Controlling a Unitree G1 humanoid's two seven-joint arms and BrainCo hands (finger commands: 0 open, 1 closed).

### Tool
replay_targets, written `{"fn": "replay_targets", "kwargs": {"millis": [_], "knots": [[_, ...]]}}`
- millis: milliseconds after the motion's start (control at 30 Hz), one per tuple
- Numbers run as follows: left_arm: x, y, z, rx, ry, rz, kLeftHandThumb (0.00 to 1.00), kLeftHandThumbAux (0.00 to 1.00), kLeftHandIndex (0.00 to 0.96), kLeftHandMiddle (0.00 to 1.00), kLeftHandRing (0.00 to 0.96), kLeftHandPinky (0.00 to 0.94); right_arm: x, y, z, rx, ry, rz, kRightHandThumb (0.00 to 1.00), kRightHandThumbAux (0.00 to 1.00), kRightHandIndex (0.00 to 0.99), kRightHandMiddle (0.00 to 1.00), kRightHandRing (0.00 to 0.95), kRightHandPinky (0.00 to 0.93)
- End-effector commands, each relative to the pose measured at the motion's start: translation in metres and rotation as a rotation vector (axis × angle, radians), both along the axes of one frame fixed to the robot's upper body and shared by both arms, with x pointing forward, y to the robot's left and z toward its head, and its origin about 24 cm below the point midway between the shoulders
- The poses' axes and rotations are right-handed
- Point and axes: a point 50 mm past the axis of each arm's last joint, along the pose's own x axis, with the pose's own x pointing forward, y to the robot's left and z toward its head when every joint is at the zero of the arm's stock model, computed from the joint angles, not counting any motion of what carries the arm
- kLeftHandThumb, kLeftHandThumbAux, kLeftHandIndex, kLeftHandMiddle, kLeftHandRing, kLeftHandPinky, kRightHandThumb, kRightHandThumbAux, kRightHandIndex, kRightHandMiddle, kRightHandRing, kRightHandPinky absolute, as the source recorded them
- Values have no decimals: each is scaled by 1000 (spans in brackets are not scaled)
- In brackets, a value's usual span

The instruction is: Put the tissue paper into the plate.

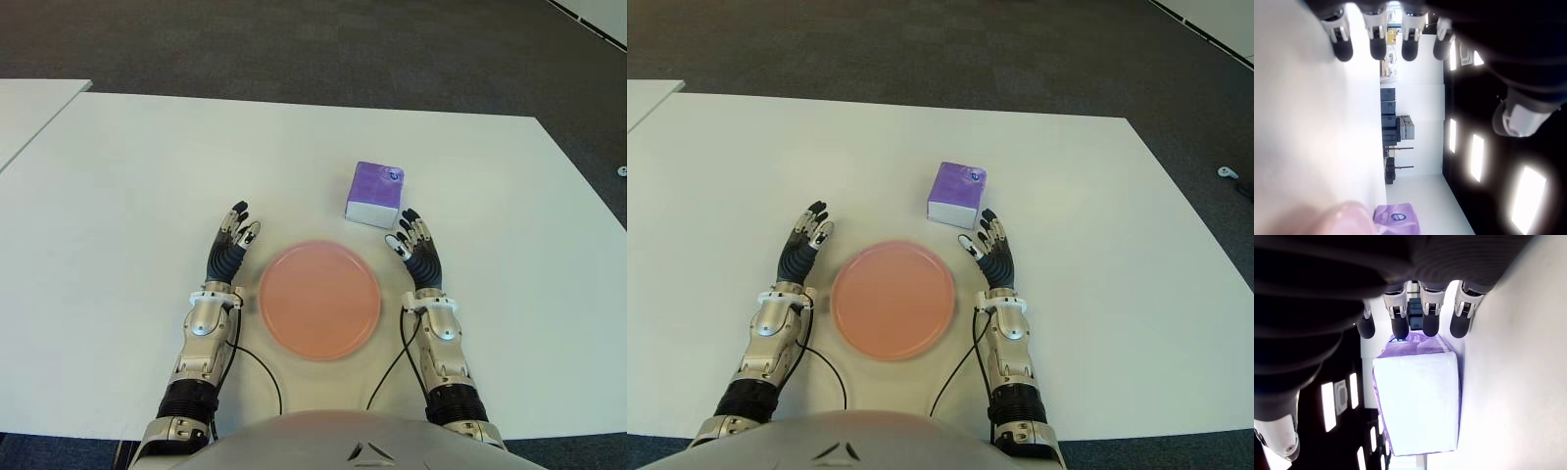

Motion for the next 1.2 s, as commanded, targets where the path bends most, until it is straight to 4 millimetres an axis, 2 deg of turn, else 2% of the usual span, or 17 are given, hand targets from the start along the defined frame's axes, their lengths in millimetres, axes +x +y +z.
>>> {"fn": "replay_targets", "kwargs": {"millis": [33,1033,1133,1167,1200], "knots": [[-9,1,-13,3,68,-3,0,434,0,0,0,0,-21,-1,-32,23,185,-17,21,605,0,0,0,0],[-6,-2,-13,-1,71,-1,0,432,0,0,0,0,-20,-4,-33,29,210,-27,30,625,0,0,0,0],[-6,-2,-13,4,69,-2,0,427,0,0,0,0,-18,-10,-28,17,170,-84,31,624,0,0,0,0],[-6,-2,-12,5,68,-2,0,425,0,0,0,0,-16,-14,-22,6,140,-112,31,623,0,0,0,0],[-5,-2,-12,6,68,-2,0,425,0,0,0,0,-10,-21,-9,-13,80,-151,34,622,0,0,0,0]]}}
